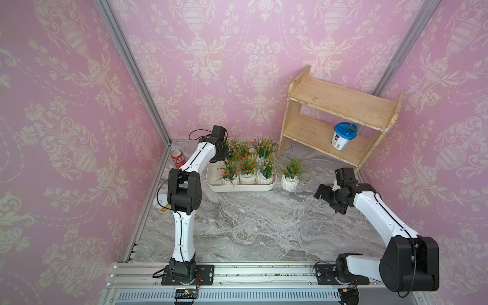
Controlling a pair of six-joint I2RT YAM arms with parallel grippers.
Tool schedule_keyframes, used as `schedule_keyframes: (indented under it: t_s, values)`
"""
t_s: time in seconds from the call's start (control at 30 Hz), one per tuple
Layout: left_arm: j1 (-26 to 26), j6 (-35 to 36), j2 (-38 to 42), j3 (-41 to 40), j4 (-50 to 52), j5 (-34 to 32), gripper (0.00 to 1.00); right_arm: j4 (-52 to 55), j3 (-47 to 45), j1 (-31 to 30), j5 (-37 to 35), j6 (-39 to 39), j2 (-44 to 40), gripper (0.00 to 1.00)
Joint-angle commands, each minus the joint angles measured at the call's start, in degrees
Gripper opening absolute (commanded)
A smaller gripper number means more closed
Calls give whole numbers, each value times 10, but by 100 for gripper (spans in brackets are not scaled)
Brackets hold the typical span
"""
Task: Put the potted gypsophila into the storage box
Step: Place the baby's breath potted plant at the storage box.
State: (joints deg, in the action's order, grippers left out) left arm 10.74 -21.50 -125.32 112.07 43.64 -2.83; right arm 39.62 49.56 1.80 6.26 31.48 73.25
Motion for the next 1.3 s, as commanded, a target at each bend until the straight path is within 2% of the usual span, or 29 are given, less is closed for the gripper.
schedule_keyframes:
  t_s: [0.0,0.37,0.5,0.7,0.87,1.07,1.27]
  values:
    - [7,-9,-8,26,-25,17,0,-2,12,5,6,-8,9,100]
    - [14,-15,-21,18,-13,16,0,-7,11,7,11,-12,18,100]
    - [14,-18,-19,11,-18,16,5,-7,9,8,12,-12,17,99]
    - [14,-17,-15,5,-18,9,17,-9,8,8,13,-11,16,100]
    - [13,-21,-1,-3,-20,8,39,-3,10,8,12,-12,13,100]
    - [9,-29,30,-7,-11,-12,56,7,15,9,12,-14,4,100]
    - [-13,-42,98,-50,-10,-11,73,28,30,9,9,-20,-4,100]
